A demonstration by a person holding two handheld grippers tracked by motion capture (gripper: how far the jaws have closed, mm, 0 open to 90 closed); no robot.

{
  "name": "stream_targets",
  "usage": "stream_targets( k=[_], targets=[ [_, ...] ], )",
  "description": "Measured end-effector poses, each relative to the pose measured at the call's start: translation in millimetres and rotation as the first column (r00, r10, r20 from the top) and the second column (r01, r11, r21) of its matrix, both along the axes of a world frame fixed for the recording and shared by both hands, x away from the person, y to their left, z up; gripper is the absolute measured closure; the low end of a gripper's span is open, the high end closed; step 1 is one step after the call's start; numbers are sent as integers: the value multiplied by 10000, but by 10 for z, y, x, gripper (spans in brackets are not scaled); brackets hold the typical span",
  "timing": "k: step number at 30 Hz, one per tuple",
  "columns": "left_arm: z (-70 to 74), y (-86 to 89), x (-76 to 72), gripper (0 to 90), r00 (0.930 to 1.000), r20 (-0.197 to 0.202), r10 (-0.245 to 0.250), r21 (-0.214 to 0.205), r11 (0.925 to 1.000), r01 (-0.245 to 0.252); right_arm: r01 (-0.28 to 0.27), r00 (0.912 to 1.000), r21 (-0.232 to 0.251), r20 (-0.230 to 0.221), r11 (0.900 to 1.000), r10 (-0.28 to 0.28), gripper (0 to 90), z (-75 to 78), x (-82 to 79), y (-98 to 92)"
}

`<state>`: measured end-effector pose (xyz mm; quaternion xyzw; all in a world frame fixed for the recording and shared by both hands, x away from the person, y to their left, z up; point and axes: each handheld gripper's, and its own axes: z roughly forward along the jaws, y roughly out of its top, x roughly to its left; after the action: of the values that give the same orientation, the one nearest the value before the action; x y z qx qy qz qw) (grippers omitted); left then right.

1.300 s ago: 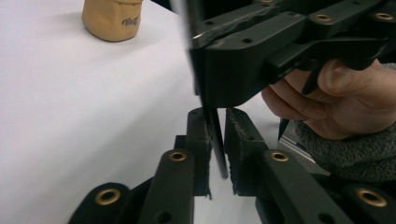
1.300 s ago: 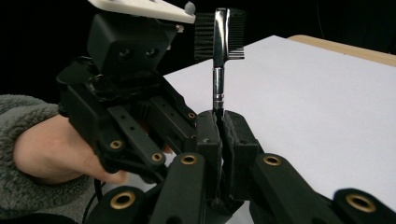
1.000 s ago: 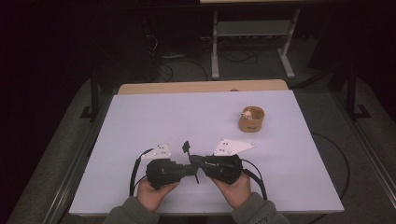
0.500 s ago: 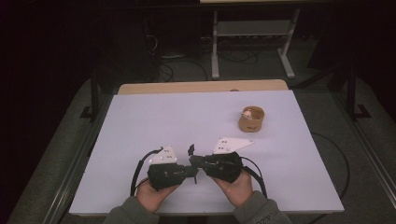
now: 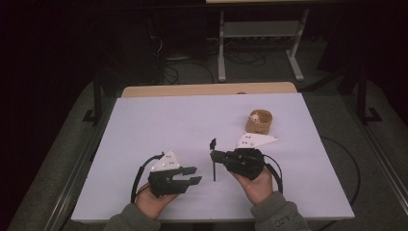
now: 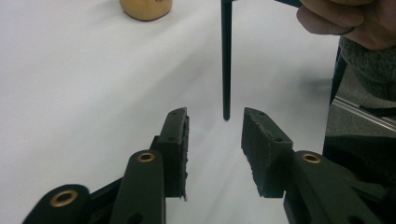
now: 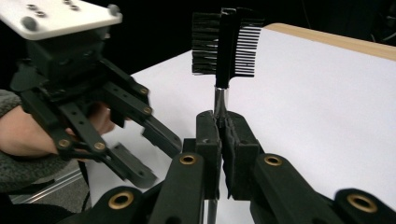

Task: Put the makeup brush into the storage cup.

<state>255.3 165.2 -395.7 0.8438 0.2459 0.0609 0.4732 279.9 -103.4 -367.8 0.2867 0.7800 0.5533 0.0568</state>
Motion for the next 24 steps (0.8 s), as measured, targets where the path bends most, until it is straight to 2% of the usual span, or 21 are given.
stream_targets(
  k=[9, 24],
  targets=[
    [30, 111, 2, 560, 9999, 145, 66, 236, 9997, -70, 475, 9979, -108, -437, 9988, -479, 847, 29, 132, -268],
    [65, 459, -67, 507, 9966, 324, 759, 120, 9970, -763, 1172, 9926, -230, -280, 9928, -1178, 848, 282, 305, -702]
  ],
)
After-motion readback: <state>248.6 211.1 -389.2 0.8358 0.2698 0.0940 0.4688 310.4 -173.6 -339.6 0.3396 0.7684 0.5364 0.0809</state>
